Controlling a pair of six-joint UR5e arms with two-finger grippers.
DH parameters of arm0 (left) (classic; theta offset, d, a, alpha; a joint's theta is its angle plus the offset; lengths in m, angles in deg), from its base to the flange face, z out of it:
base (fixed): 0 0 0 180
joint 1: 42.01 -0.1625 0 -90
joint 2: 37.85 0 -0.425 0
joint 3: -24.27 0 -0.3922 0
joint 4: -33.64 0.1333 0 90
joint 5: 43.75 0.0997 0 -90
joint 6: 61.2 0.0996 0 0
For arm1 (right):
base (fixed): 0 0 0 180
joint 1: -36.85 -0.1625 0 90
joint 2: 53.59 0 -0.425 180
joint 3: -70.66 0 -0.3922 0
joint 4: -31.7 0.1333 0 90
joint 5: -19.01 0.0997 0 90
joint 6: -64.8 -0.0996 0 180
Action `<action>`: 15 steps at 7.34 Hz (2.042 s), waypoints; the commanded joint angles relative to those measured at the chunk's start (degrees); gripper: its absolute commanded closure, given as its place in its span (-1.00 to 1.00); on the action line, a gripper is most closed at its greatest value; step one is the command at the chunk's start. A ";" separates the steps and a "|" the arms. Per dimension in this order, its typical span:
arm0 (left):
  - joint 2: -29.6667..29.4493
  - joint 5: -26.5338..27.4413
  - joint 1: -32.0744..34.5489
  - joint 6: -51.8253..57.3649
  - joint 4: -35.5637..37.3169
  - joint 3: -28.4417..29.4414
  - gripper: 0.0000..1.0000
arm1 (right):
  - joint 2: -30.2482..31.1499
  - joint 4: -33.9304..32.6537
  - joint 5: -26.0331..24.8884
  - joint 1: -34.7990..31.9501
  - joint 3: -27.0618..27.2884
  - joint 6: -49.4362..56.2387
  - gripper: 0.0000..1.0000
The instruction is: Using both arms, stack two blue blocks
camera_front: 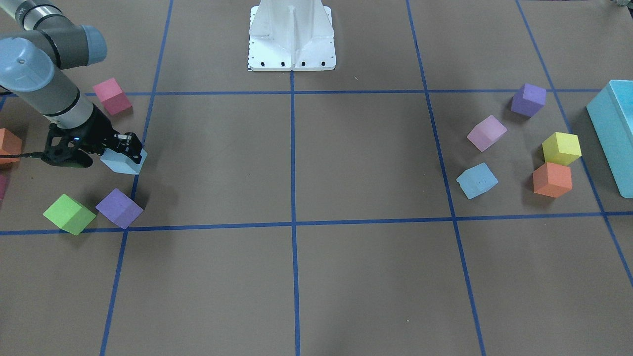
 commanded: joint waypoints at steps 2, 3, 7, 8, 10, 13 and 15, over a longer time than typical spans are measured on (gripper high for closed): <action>0.19 -0.35 -0.06 -0.09 0.05 0.22 -1.00 | -8.93 -7.43 -2.93 3.43 2.06 1.01 -0.21; 0.19 -0.44 -0.06 -0.09 0.14 0.22 -1.00 | -13.06 -12.06 -5.38 4.66 2.15 2.84 -0.21; 0.63 -0.44 -0.06 -0.09 0.41 0.40 -1.00 | -24.77 -23.97 -8.04 7.21 1.19 12.26 -0.19; 0.63 -0.44 -0.06 -0.09 0.41 0.48 -1.00 | -27.57 -23.97 -9.78 9.05 -1.51 12.35 -0.19; 0.63 -0.18 -0.06 -0.09 0.41 1.10 -1.00 | -32.24 -24.06 -9.36 9.68 -6.88 15.24 -0.19; 0.63 -0.09 -0.15 -0.18 0.49 1.71 -1.00 | -38.92 -24.06 -9.27 11.09 -14.96 15.42 -0.19; 0.71 -0.17 -0.15 -0.26 0.58 2.15 -1.00 | -42.79 -24.06 -9.36 11.53 -19.62 15.34 -0.19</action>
